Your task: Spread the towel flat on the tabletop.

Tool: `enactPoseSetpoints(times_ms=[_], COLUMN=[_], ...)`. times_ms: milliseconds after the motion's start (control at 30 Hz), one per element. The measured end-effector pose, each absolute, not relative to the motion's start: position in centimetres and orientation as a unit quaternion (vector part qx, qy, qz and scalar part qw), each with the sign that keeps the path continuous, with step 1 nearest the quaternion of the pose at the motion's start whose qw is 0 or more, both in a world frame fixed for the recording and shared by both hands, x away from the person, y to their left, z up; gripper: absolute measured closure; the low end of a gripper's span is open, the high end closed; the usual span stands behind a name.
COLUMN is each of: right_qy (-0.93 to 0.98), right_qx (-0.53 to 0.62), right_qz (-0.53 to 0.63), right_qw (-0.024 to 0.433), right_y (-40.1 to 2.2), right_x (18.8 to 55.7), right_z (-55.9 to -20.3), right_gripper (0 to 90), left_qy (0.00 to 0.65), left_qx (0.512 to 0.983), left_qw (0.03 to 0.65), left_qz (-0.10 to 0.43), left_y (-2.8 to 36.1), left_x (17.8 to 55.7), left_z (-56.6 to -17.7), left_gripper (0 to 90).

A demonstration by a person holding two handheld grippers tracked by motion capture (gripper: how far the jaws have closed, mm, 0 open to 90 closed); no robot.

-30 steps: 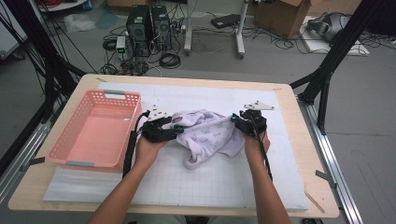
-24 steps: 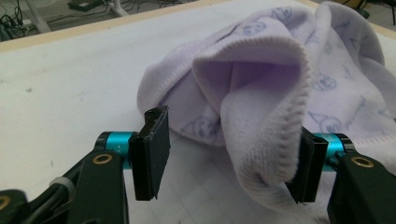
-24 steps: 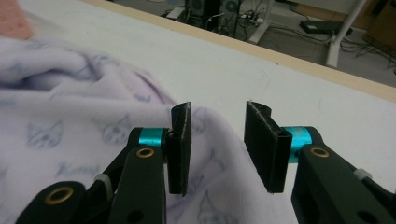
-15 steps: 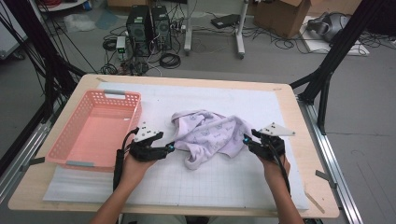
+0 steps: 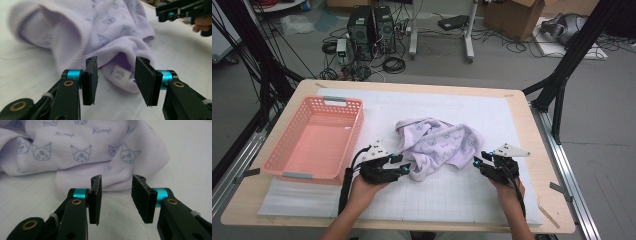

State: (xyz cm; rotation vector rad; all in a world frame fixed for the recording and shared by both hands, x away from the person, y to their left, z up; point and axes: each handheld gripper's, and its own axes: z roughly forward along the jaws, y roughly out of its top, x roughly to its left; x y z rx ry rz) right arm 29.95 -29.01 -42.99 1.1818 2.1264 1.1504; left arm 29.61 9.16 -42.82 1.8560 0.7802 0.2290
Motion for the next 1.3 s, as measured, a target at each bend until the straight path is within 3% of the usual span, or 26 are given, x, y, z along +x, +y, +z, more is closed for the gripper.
enactPoseSetpoints(times_ms=[233,400,467,567,633,700,767,900,1300], right_qy=[0.781,0.787,0.796,0.813,0.823,0.829,0.831,0.840,0.854], right_qx=[0.421,0.414,0.402,0.386,0.381,0.375,0.370,0.354,0.318], right_qz=[0.412,0.418,0.420,0.405,0.389,0.378,0.378,0.378,0.395], right_qw=[0.208,0.185,0.167,0.160,0.163,0.172,0.171,0.164,0.119], right_y=[-28.6,-28.1,-27.4,-26.0,-25.2,-24.8,-24.7,-24.5,-27.0], right_x=[30.2,30.2,30.3,30.4,30.5,30.5,30.5,30.4,28.9], right_z=[-43.5,-43.7,-44.0,-44.5,-44.8,-45.0,-45.0,-44.9,-43.0], right_gripper=[59.0,57.5,54.3,51.2,51.0,51.5,57.8,79.9,82.5], left_qy=[0.302,0.281,0.270,0.264,0.266,0.271,0.285,0.314,0.372], left_qx=[0.808,0.835,0.848,0.854,0.850,0.844,0.829,0.796,0.753], left_qw=[0.502,0.465,0.443,0.432,0.437,0.447,0.468,0.507,0.532], left_qz=[0.068,0.089,0.105,0.125,0.128,0.122,0.115,0.101,0.103], left_y=[4.7,2.5,1.8,1.3,1.5,2.1,2.9,5.2,12.3], left_x=[29.8,29.6,29.5,29.5,29.7,29.9,30.0,30.3,30.8], left_z=[-43.8,-44.3,-44.7,-45.0,-44.9,-44.7,-44.4,-43.4,-42.5], left_gripper=[45.7,39.7,40.0,52.7,67.0,74.1,75.6,76.0,75.6])
